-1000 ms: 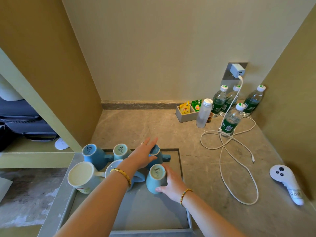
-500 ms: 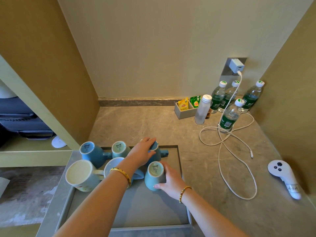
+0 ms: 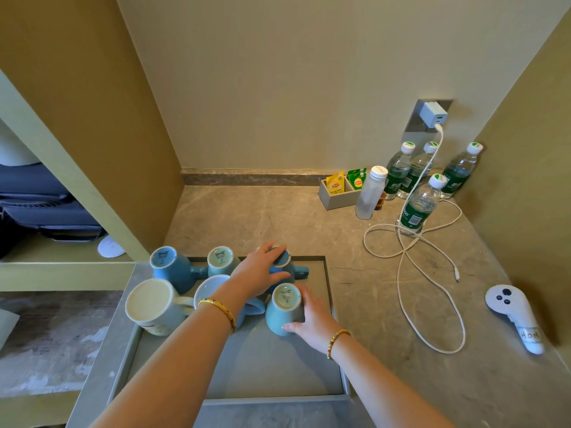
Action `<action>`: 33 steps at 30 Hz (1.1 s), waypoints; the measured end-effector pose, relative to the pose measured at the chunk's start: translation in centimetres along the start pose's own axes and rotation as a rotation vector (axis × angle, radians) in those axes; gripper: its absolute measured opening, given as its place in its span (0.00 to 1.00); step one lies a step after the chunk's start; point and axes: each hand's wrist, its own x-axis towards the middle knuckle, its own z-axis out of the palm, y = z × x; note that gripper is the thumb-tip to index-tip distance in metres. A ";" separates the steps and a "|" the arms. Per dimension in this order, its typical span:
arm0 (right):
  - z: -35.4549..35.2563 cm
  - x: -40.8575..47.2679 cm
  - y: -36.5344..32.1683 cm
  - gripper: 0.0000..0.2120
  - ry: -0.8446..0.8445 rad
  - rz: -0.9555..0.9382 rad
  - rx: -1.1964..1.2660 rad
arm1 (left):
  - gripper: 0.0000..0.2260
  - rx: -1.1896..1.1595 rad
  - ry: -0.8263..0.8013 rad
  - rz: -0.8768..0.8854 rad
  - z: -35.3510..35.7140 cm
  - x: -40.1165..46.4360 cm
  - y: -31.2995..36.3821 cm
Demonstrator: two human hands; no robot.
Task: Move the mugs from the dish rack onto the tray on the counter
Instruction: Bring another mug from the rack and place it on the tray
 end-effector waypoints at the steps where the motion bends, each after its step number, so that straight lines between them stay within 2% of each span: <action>1: 0.0 0.0 0.0 0.32 -0.002 0.002 0.003 | 0.25 -0.021 0.058 -0.006 0.0 -0.3 0.1; 3: 0.0 -0.1 -0.2 0.33 -0.008 0.003 0.014 | 0.20 -0.095 0.228 -0.002 -0.1 -1.1 0.5; 4: -0.1 -0.1 -0.2 0.33 -0.009 0.002 0.017 | 0.19 -0.122 0.250 0.014 -0.2 -1.6 0.7; 9: -0.9 -0.6 0.3 0.34 -0.009 0.024 -0.004 | 0.28 0.047 -0.064 0.134 0.3 -3.7 1.5; 13: -1.0 -1.0 0.7 0.25 -0.041 0.071 -0.058 | 0.27 0.238 -0.106 0.155 1.1 -4.4 1.5; 15: -1.2 -0.9 0.3 0.24 -0.017 0.071 -0.073 | 0.27 0.211 -0.089 0.126 1.4 -4.6 1.5; 20: -3.4 0.8 -2.4 0.22 0.206 0.015 0.046 | 0.26 0.183 -0.030 0.103 2.0 -5.0 1.7; 23: -4.8 2.6 -4.5 0.22 0.188 -0.068 -0.019 | 0.26 0.196 -0.027 0.093 2.1 -5.6 1.3; 26: -5.1 4.1 -5.9 0.24 0.124 -0.131 -0.123 | 0.22 0.192 0.067 0.011 1.5 -6.2 0.6; 29: -4.3 4.9 -6.1 0.22 0.055 -0.129 -0.147 | 0.17 0.298 0.121 -0.040 0.4 -6.8 -0.3; 31: -3.5 4.8 -6.1 0.19 0.094 -0.141 -0.151 | 0.17 0.322 0.115 -0.032 0.0 -7.2 -0.7; 33: -2.9 4.4 -6.3 0.16 0.211 -0.174 -0.147 | 0.16 0.260 0.168 -0.060 -0.6 -7.8 -1.1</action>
